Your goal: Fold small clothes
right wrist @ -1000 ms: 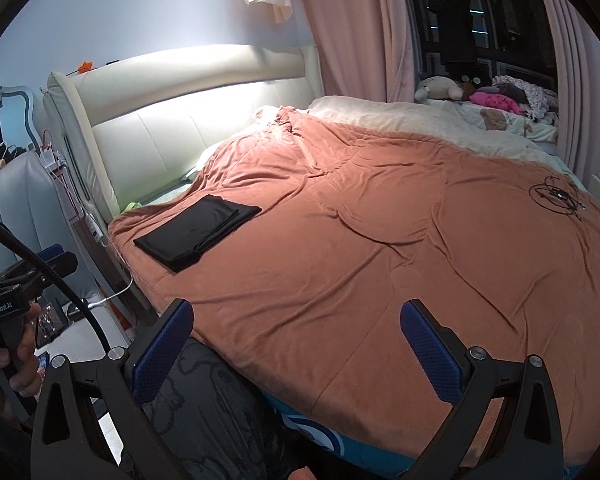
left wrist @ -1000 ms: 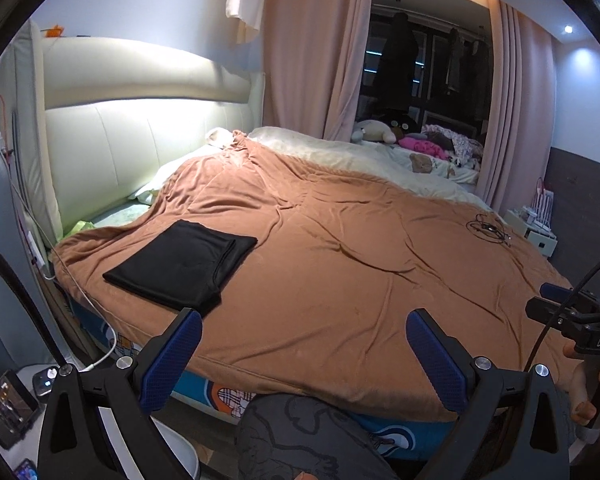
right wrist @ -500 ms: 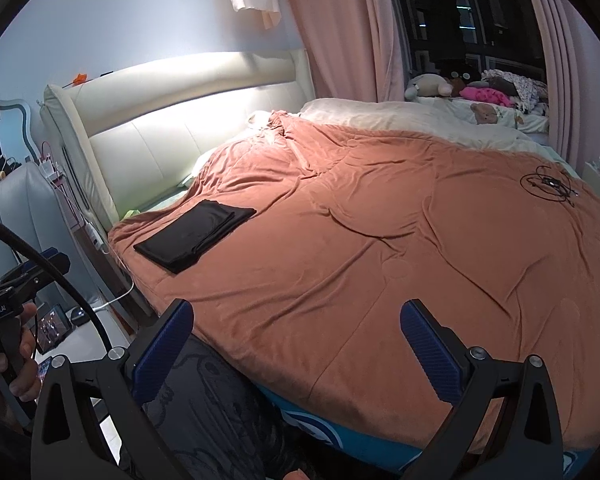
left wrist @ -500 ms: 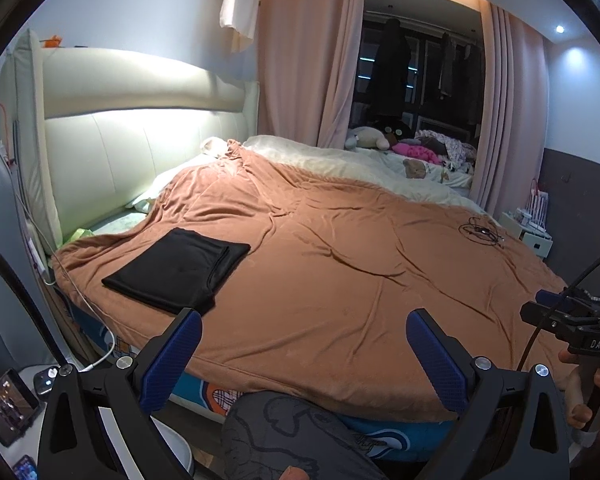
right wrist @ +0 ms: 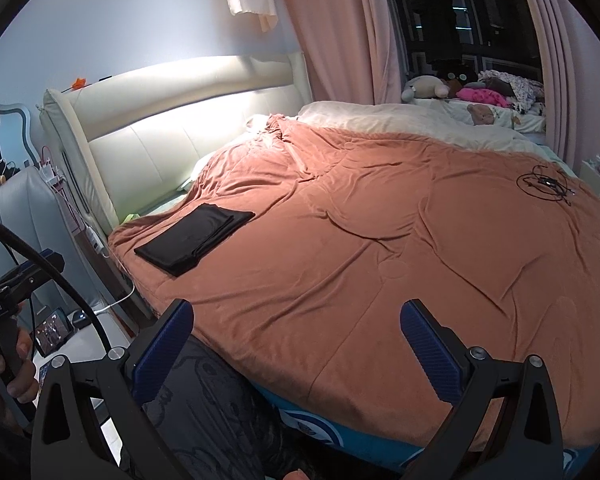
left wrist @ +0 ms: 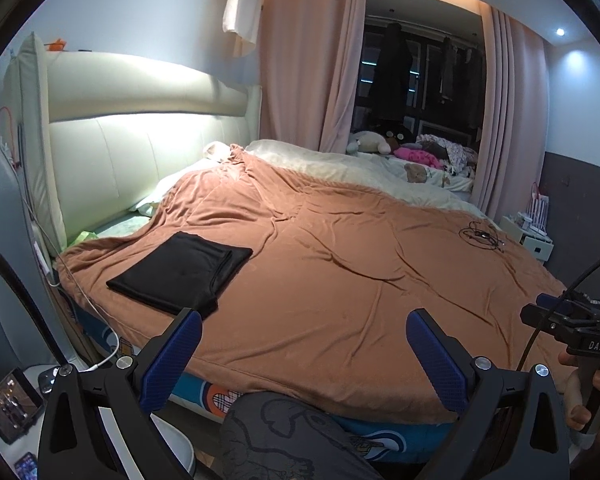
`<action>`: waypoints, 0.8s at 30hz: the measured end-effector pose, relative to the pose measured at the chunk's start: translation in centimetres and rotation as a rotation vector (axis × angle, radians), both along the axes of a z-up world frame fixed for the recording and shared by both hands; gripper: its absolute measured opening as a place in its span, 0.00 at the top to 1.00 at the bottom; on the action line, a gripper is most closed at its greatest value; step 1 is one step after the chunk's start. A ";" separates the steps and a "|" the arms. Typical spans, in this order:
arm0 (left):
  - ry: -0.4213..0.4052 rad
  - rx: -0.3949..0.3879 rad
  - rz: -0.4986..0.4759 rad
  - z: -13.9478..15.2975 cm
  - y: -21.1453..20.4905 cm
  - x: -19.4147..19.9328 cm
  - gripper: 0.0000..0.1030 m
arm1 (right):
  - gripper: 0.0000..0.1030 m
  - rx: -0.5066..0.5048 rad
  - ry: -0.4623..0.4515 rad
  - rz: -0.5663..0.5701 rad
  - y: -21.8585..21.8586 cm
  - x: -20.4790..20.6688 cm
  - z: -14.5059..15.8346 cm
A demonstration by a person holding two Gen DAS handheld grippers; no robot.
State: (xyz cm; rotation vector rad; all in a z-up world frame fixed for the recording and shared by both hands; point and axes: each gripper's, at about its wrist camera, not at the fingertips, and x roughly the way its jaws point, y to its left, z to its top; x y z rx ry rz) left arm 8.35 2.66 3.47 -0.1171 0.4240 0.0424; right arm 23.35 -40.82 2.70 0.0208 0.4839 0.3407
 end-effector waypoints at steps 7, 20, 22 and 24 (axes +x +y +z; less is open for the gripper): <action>0.001 -0.012 0.001 -0.1 0.3 -0.5 0.00 | 0.00 -0.004 -0.001 -0.003 0.1 -0.3 0.0; 0.002 -0.018 -0.004 -0.2 0.5 -0.8 0.01 | 0.00 -0.008 0.001 -0.009 0.2 -1.0 -0.1; 0.001 -0.017 -0.003 -0.3 0.5 -0.9 0.00 | 0.00 -0.007 0.003 -0.009 0.2 -1.1 -0.2; -0.002 -0.018 -0.004 -0.3 0.4 -1.3 0.00 | 0.00 -0.008 0.004 -0.011 0.3 -1.3 -0.2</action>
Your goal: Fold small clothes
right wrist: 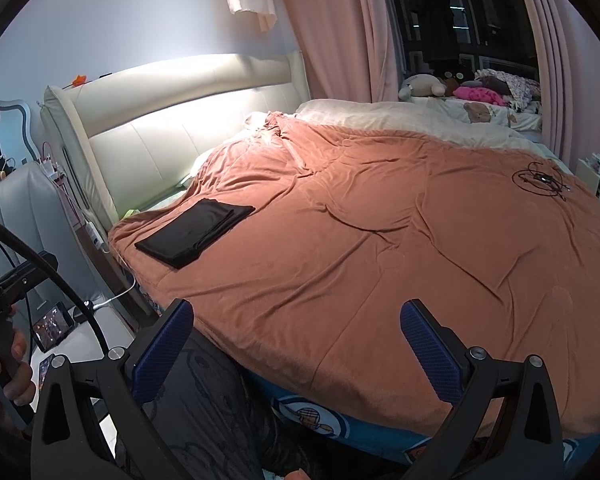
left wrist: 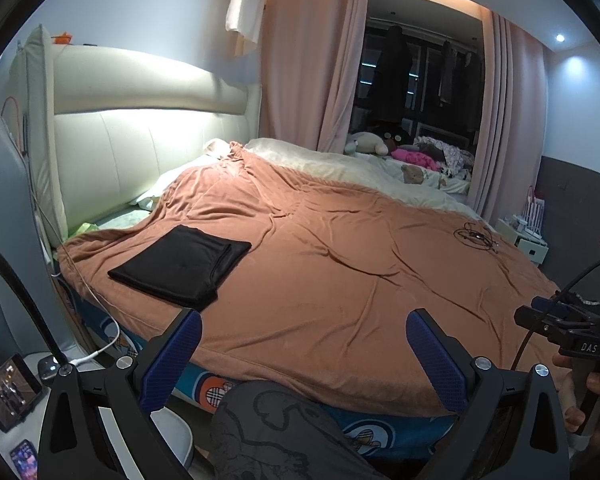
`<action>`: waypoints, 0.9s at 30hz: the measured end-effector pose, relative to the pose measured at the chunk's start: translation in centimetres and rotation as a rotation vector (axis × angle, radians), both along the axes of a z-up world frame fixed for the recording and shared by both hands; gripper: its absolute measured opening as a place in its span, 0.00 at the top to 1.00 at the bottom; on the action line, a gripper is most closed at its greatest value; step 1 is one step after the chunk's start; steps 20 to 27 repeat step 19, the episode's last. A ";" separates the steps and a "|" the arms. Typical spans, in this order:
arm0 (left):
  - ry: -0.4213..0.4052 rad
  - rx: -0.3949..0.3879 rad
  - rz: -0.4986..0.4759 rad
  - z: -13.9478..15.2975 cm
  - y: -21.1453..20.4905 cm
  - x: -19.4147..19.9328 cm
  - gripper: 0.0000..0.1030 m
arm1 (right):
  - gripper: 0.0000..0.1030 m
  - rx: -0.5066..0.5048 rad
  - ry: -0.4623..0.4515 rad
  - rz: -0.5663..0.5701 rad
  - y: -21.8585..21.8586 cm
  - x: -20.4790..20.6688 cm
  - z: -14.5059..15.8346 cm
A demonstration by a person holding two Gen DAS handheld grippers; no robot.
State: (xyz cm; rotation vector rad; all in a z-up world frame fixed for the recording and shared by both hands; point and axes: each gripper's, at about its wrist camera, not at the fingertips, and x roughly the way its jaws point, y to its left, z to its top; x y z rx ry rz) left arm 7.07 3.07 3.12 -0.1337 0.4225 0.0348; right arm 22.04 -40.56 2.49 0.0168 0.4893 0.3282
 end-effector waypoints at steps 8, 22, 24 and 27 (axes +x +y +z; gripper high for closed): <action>-0.020 -0.004 0.006 -0.3 0.1 -2.0 0.00 | 0.00 -0.012 -0.003 -0.005 0.4 -1.1 0.1; -0.019 -0.017 0.012 -0.6 0.7 -1.4 0.00 | 0.00 -0.014 0.020 -0.012 0.6 -0.1 -0.3; -0.019 -0.017 0.012 -0.6 0.7 -1.4 0.00 | 0.00 -0.014 0.020 -0.012 0.6 -0.1 -0.3; -0.019 -0.017 0.012 -0.6 0.7 -1.4 0.00 | 0.00 -0.014 0.020 -0.012 0.6 -0.1 -0.3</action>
